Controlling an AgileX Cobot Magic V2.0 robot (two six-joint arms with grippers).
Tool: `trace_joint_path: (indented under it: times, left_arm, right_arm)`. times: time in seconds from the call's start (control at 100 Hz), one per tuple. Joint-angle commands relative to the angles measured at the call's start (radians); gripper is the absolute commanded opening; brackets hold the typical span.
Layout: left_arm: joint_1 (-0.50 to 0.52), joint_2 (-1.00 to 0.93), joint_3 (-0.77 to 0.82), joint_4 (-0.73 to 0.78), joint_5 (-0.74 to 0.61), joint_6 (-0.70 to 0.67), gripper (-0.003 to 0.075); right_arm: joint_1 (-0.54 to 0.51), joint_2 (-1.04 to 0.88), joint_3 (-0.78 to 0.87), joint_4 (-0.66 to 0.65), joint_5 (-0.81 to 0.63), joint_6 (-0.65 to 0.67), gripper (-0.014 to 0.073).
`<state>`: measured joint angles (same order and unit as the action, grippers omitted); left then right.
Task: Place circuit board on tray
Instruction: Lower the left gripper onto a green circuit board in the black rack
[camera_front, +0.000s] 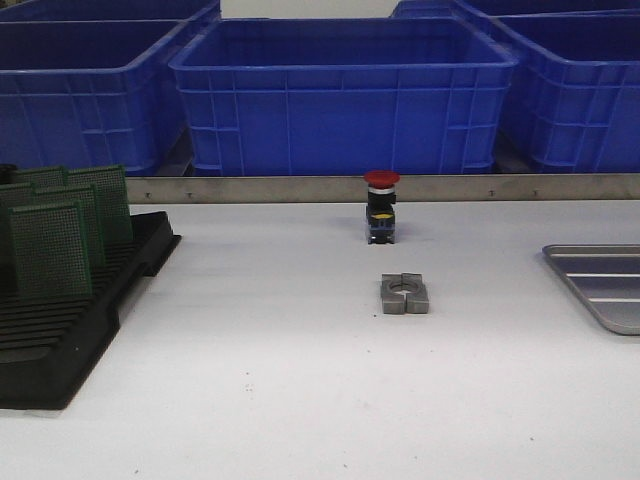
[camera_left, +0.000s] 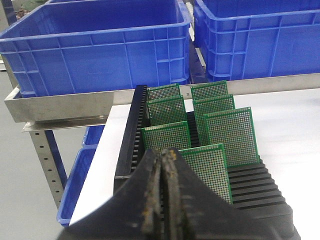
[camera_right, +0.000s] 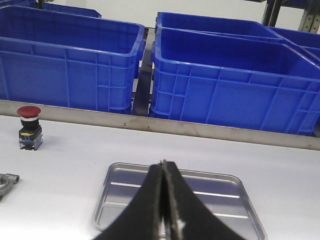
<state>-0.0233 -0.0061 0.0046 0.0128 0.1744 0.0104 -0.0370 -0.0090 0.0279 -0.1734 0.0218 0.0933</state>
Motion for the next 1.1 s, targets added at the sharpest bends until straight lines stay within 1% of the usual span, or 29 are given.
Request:
trace_joint_path:
  times: [0.0,0.13,0.19,0.3,0.56,0.7,0.85,1.09]
  left_arm:
    - [0.001,-0.027,0.019,-0.002,-0.078,-0.010,-0.0020]
    - [0.001,-0.027,0.016,-0.002,-0.110,-0.010,-0.0020]
    - [0.001,-0.027,-0.004,-0.002,-0.103,-0.010,-0.0020]
    - [0.001,-0.027,-0.077,0.000,-0.029,-0.010,-0.0020]
    - [0.001,0.049,-0.356,0.010,0.180,-0.010,-0.0020]
    - [0.001,0.144,-0.508,0.008,0.320,-0.010,-0.0020]
    - [0.001,0.296,-0.656,0.008,0.464,-0.010,-0.0020]
    - [0.001,0.572,-0.862,-0.027,0.614,-0.010,-0.0012]
  right_arm:
    - [-0.002,-0.016,-0.001,-0.012,-0.078,0.002,-0.0060]
    - [-0.002,-0.016,-0.001,-0.012,-0.078,0.002,-0.0060]
    - [-0.002,-0.016,-0.001,-0.012,-0.078,0.002,-0.0060]
    - [-0.002,-0.016,-0.001,-0.012,-0.078,0.002,-0.0060]
    - [-0.002,-0.016,-0.001,-0.012,-0.078,0.002,-0.0060]
    - [-0.002,-0.016,-0.001,-0.012,-0.078,0.002,-0.0060]
    - [-0.002,-0.016,-0.001,-0.012,-0.078,0.002,-0.0060]
    - [-0.002,-0.016,-0.001,-0.012,-0.078,0.002,-0.0060]
